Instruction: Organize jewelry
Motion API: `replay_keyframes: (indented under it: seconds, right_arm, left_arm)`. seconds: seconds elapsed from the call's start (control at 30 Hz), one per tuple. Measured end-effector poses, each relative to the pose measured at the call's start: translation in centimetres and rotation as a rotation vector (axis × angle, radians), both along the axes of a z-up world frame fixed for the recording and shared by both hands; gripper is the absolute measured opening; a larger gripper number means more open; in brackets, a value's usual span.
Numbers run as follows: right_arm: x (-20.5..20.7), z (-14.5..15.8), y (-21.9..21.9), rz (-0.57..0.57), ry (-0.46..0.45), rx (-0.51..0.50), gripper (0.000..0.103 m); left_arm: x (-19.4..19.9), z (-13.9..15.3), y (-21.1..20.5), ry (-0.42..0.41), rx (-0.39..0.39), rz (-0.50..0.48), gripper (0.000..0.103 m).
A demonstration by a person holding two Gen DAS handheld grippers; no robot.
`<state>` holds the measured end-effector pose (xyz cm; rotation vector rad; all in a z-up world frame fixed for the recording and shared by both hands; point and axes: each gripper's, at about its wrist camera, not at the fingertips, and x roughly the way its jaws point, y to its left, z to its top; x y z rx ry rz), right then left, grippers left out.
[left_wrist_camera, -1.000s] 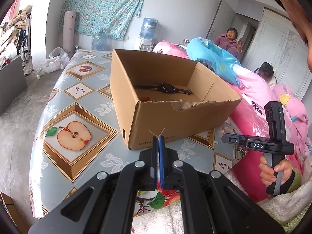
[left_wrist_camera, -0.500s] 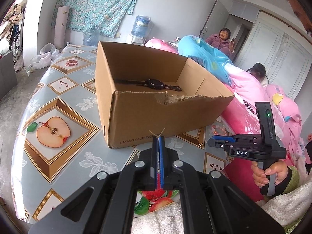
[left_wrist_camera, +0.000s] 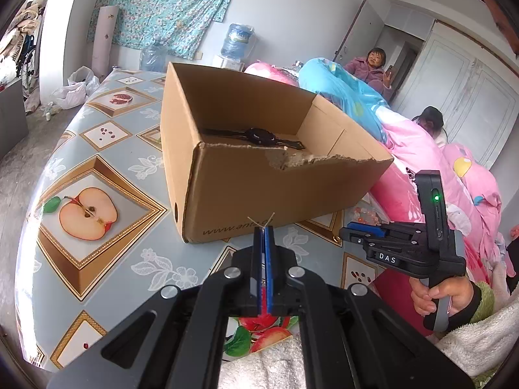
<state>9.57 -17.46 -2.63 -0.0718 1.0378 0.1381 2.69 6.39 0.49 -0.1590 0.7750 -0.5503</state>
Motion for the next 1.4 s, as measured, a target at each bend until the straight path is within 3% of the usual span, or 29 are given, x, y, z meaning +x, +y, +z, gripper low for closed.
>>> replay_keyframes:
  seconds: [0.1,0.53,0.67,0.87,1.0,1.23,1.4]
  right_arm:
    - [0.2,-0.1,0.0,-0.002,0.004,0.004,0.004]
    - [0.4,1.4,-4.0,0.022,0.013,0.053,0.007]
    - [0.1,1.4,-4.0,0.075,0.03,0.044,0.015]
    - [0.2,0.5,-3.2,0.124,0.056,-0.027,0.016]
    - [0.2,0.5,-1.9,0.166,0.079,-0.067,0.004]
    - [1.2,1.1,-3.0,0.118,0.131,0.015,0.002]
    - [1.2,2.0,-4.6,0.1,0.116,0.042,0.0]
  left_arm:
    - [0.0,0.0,0.0,-0.002,0.001,-0.001,0.001]
    - [-0.1,-0.3,-0.1,0.002,0.002,0.005,0.001]
    - [-0.1,-0.7,-0.3,0.009,-0.002,0.002,0.001]
    - [-0.1,-0.9,-0.3,0.016,0.001,-0.001,0.001]
    - [0.0,-1.0,-0.3,0.018,0.001,0.003,0.001]
    - [-0.2,-0.9,-0.2,0.013,-0.003,0.007,0.001]
    - [-0.9,-0.2,-0.1,-0.011,0.002,0.01,0.001]
